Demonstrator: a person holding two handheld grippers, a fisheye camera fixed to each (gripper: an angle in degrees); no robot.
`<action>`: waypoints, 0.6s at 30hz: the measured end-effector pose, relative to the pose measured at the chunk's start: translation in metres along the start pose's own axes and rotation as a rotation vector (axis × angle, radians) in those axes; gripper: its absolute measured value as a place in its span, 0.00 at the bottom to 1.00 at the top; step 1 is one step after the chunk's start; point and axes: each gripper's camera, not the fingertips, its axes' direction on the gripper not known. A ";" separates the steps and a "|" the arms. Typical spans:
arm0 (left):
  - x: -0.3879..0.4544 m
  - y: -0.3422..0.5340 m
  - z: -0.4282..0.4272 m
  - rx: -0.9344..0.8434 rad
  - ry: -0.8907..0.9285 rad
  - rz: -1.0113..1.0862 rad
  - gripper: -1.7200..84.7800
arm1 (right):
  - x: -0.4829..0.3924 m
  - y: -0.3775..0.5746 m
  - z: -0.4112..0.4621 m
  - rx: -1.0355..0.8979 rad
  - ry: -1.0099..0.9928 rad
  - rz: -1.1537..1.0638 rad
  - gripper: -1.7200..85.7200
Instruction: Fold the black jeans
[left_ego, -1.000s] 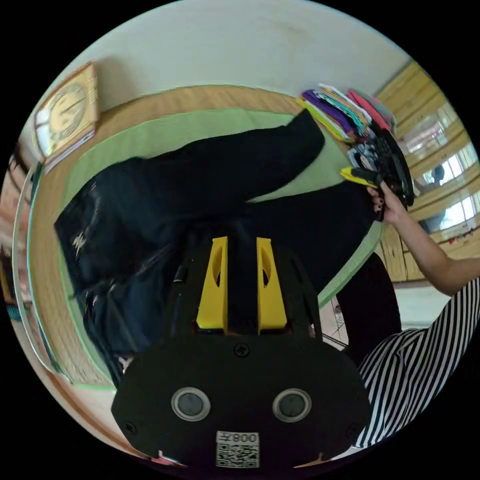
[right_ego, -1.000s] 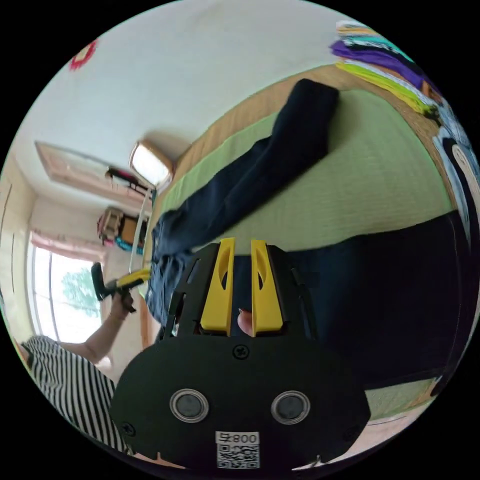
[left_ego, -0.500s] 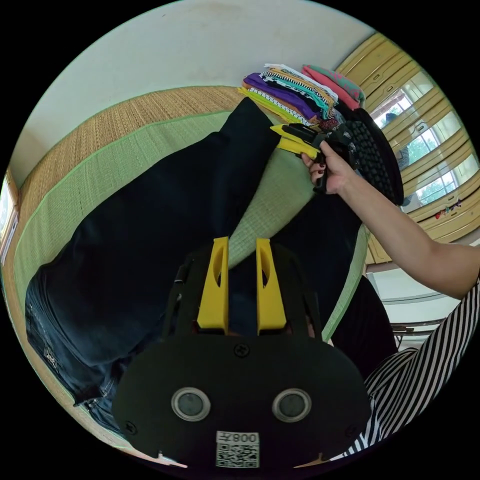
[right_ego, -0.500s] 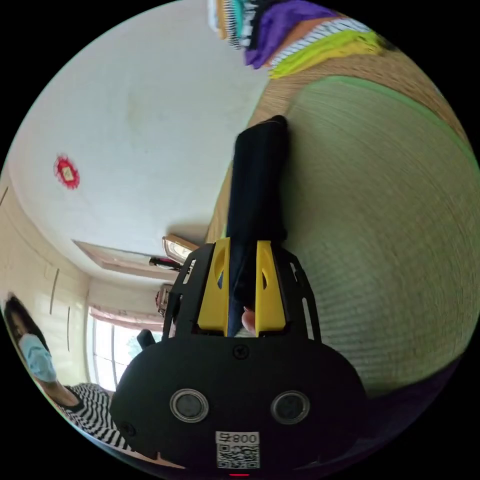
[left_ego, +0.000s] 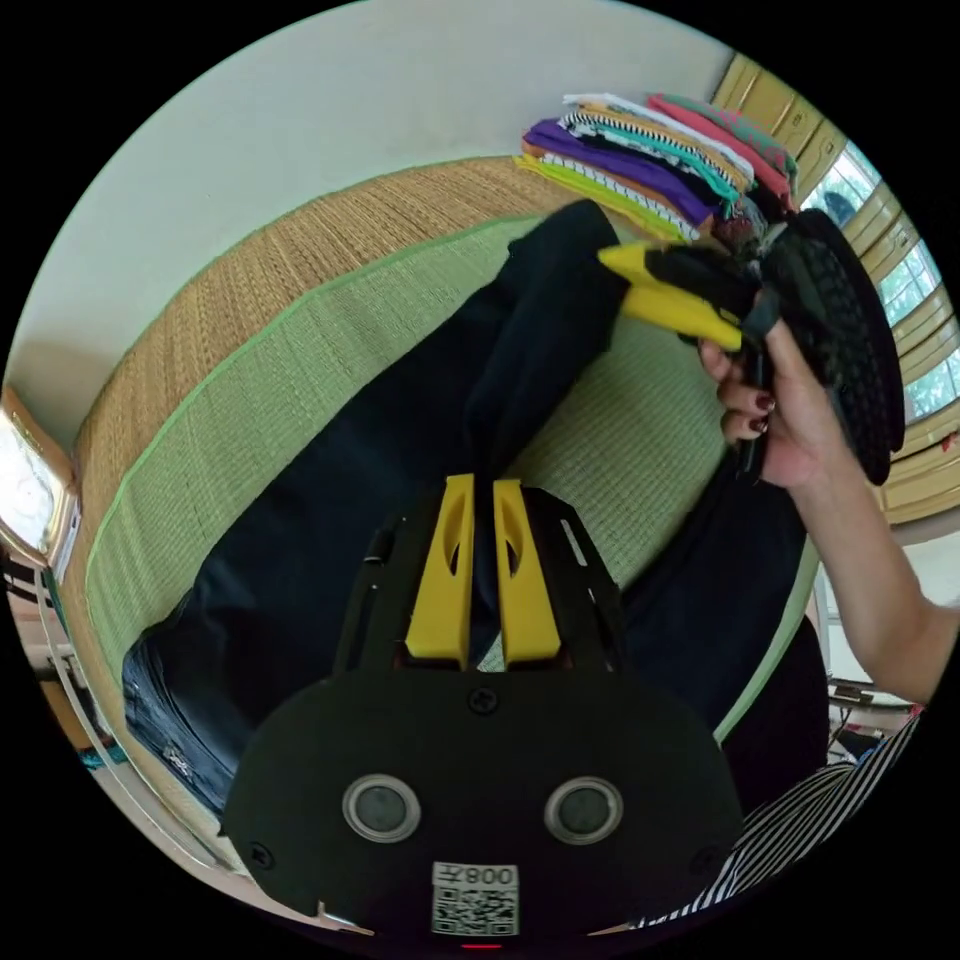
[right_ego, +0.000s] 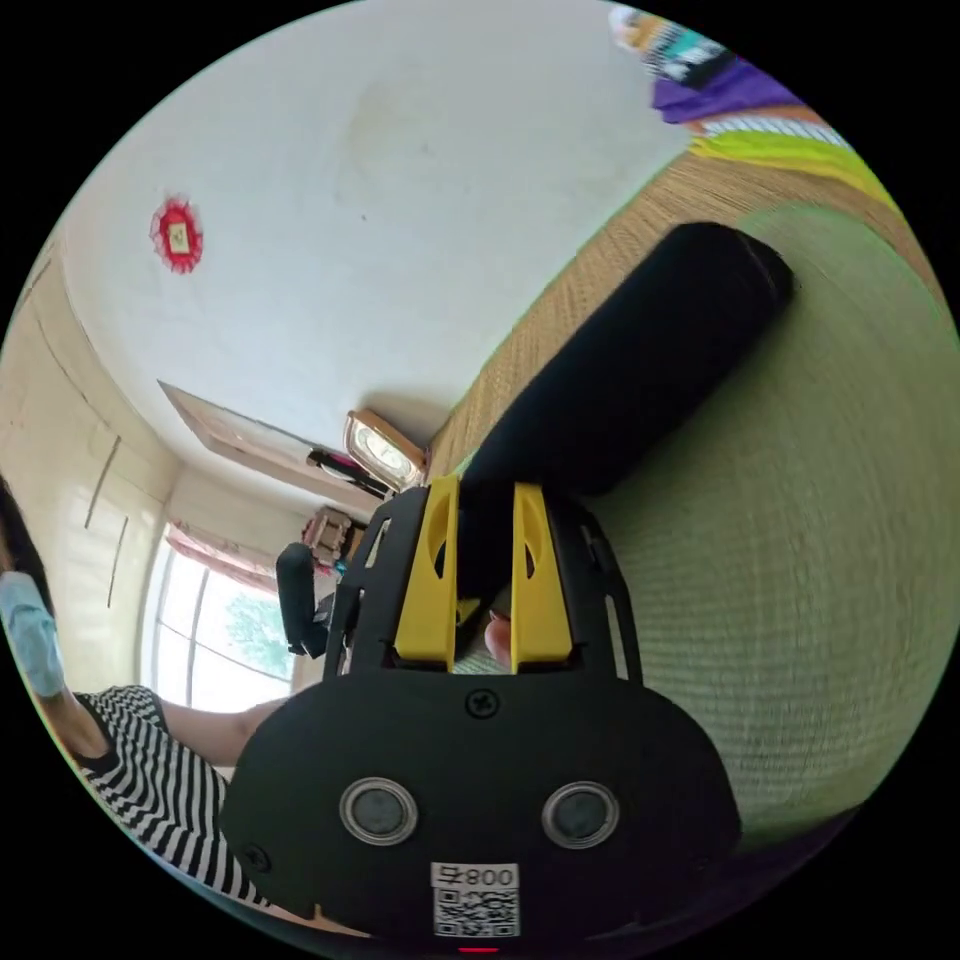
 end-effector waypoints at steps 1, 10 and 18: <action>-0.006 0.001 -0.005 0.033 0.026 -0.027 0.05 | 0.012 0.006 -0.011 0.032 -0.023 0.054 0.11; -0.014 0.002 -0.028 0.161 0.046 -0.056 0.05 | 0.038 0.010 -0.062 0.234 -0.171 0.215 0.11; -0.049 0.031 -0.040 0.252 0.143 -0.216 0.05 | -0.059 -0.042 -0.075 0.166 -0.010 -0.058 0.08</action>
